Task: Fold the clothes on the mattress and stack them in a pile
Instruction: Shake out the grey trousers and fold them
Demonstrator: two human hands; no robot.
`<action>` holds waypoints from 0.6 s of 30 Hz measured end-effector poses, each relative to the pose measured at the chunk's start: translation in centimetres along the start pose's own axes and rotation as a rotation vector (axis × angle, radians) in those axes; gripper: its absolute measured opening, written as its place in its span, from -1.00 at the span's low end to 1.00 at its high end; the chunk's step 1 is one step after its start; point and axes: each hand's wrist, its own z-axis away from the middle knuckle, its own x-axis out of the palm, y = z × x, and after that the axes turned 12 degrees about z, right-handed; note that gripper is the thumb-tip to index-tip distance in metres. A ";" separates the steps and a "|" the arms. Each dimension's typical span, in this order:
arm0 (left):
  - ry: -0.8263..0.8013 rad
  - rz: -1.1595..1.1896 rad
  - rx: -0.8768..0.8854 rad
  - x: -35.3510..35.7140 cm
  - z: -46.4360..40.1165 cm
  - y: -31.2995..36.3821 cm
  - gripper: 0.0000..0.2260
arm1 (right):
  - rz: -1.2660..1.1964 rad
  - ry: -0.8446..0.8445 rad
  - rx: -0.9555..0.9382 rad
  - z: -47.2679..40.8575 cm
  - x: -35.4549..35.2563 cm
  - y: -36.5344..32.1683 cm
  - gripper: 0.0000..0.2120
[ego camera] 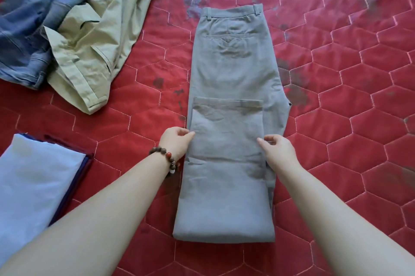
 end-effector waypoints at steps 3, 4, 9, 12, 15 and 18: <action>0.023 0.009 0.012 0.3 -1.2 1.0 -0.90 | -0.036 0.031 -0.027 -1.6 -0.3 -0.7 -0.77; 0.028 0.019 0.018 0.4 -1.6 1.5 -0.88 | -0.047 0.035 -0.032 -2.1 -0.4 -1.1 -0.82; 0.007 -0.017 0.113 1.5 -3.9 3.4 -0.89 | -0.020 0.041 -0.059 -4.7 -0.1 -3.0 -0.86; 0.048 0.037 0.185 1.7 -4.9 4.5 -0.94 | -0.085 0.127 -0.095 -5.4 -0.4 -3.4 -0.97; 0.024 0.130 0.237 1.4 -6.2 6.7 -0.93 | -0.254 0.146 -0.171 -6.3 -1.9 -5.2 -0.90; 0.021 0.193 0.313 1.1 -8.4 11.2 -0.89 | -0.308 0.144 -0.263 -8.8 -4.5 -9.3 -0.88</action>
